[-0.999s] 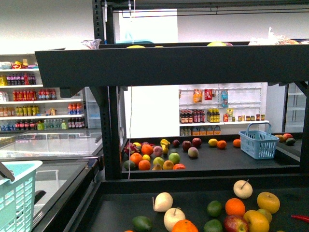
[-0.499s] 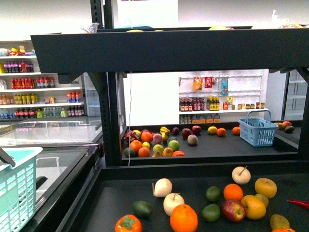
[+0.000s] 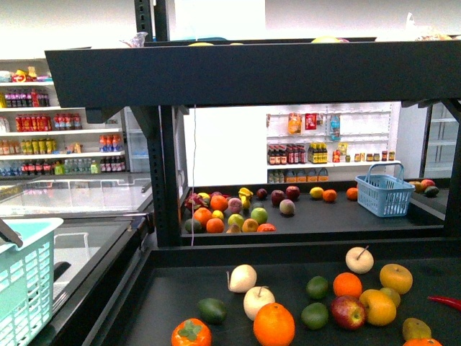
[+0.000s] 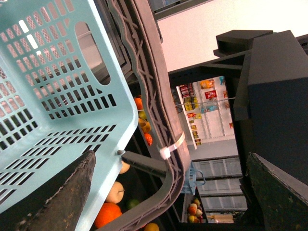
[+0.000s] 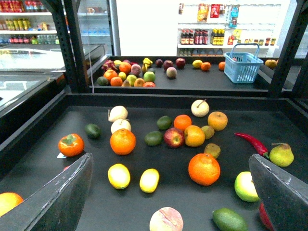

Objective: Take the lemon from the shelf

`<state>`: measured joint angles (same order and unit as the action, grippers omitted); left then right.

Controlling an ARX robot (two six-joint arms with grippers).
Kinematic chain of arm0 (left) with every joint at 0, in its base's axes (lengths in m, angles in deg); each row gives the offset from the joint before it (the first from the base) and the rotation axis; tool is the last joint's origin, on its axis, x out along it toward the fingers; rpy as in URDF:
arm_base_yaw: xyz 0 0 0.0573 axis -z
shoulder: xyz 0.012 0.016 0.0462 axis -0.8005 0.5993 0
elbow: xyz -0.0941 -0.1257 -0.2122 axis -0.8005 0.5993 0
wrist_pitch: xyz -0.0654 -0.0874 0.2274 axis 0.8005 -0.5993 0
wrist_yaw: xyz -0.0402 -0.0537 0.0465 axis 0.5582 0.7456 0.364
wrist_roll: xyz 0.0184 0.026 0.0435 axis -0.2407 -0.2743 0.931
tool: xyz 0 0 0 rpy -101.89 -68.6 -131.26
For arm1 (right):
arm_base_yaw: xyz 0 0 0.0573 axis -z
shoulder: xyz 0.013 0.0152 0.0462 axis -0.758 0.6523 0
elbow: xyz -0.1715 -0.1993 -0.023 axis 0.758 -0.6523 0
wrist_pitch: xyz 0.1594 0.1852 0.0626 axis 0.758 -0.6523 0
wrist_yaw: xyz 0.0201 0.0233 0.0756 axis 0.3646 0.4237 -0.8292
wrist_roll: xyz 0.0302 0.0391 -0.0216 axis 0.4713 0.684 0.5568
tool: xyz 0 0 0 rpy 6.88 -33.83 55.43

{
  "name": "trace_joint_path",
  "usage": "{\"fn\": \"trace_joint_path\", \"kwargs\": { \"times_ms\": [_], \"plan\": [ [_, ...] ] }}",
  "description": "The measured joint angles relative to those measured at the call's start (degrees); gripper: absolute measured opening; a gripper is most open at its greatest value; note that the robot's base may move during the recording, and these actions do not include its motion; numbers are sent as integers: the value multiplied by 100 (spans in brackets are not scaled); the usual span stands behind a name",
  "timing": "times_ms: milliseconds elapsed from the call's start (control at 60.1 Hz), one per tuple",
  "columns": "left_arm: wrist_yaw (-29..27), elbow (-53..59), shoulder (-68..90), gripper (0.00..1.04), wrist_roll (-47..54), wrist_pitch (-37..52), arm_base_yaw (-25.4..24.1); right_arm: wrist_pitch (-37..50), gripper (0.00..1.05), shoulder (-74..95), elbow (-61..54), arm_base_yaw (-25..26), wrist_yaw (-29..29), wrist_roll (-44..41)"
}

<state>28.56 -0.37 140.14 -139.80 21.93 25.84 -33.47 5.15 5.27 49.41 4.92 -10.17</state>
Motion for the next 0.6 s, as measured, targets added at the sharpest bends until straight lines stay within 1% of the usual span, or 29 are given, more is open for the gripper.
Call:
{"fn": "trace_joint_path", "kwargs": {
  "times_ms": [266, 599],
  "plan": [
    [-297, -776, 914, 97, -551, 170, 199, 0, 97, 0, 0, 0, -2, 0],
    [-595, -1753, 1786, 97, -780, 197, 315, 0, 97, 0, 0, 0, 0, 0]
  ]
}}
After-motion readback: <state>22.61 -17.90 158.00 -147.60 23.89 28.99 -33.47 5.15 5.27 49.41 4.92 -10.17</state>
